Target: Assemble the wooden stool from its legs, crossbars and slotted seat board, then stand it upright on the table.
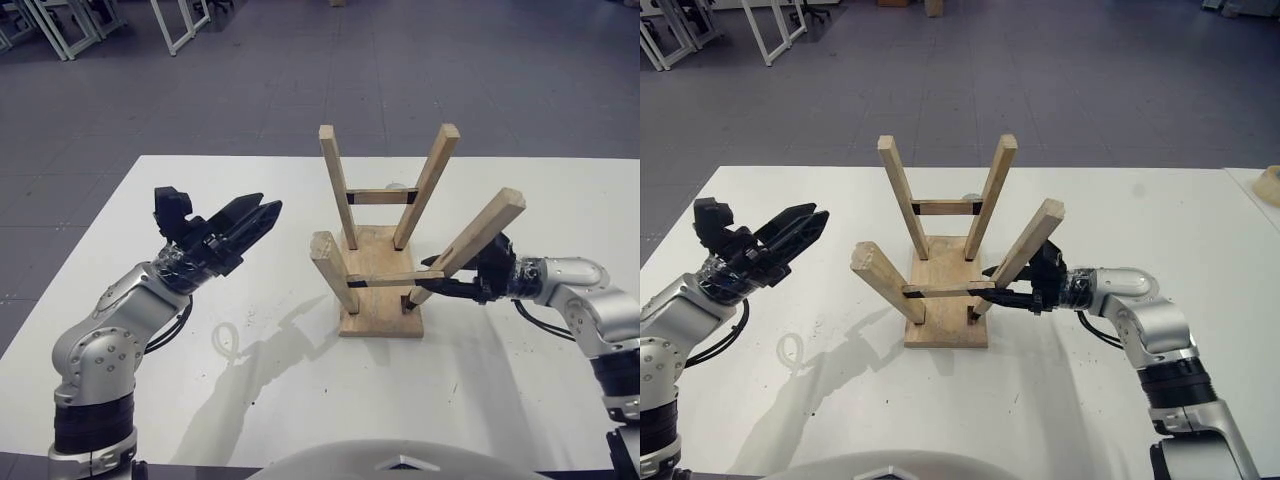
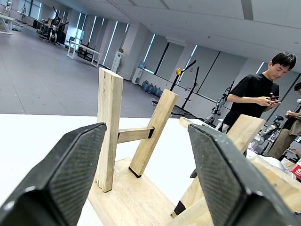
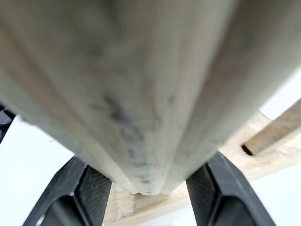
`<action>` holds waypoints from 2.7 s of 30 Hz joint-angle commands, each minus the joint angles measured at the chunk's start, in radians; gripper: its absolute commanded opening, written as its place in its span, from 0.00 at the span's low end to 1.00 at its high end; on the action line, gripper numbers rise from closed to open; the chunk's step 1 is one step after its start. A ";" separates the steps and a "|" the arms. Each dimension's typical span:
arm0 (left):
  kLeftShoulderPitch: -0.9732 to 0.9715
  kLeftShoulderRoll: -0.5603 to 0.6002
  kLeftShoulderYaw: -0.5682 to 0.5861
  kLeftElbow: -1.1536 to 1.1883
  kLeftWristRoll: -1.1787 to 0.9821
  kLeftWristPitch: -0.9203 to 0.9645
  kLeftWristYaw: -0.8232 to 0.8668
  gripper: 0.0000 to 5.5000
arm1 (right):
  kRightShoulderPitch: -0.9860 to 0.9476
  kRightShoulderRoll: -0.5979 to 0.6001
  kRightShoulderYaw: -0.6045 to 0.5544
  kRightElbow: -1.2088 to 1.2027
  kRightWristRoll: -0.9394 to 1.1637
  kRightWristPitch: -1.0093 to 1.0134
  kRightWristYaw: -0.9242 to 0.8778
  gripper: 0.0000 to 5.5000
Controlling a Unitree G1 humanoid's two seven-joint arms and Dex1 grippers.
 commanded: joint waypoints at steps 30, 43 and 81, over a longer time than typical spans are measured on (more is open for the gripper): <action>-0.558 0.060 -0.497 -0.128 0.521 0.048 0.135 0.58 | 0.041 0.242 0.086 0.272 -0.251 -0.414 -0.246 0.37; -0.457 -0.105 -0.856 0.057 1.046 -0.129 0.100 0.58 | 0.053 0.277 0.090 0.290 -0.283 -0.451 -0.258 0.37; -0.323 -0.265 -0.377 -0.054 1.306 -0.639 0.360 0.58 | 0.003 0.183 0.201 -0.045 -0.467 0.018 -0.574 0.37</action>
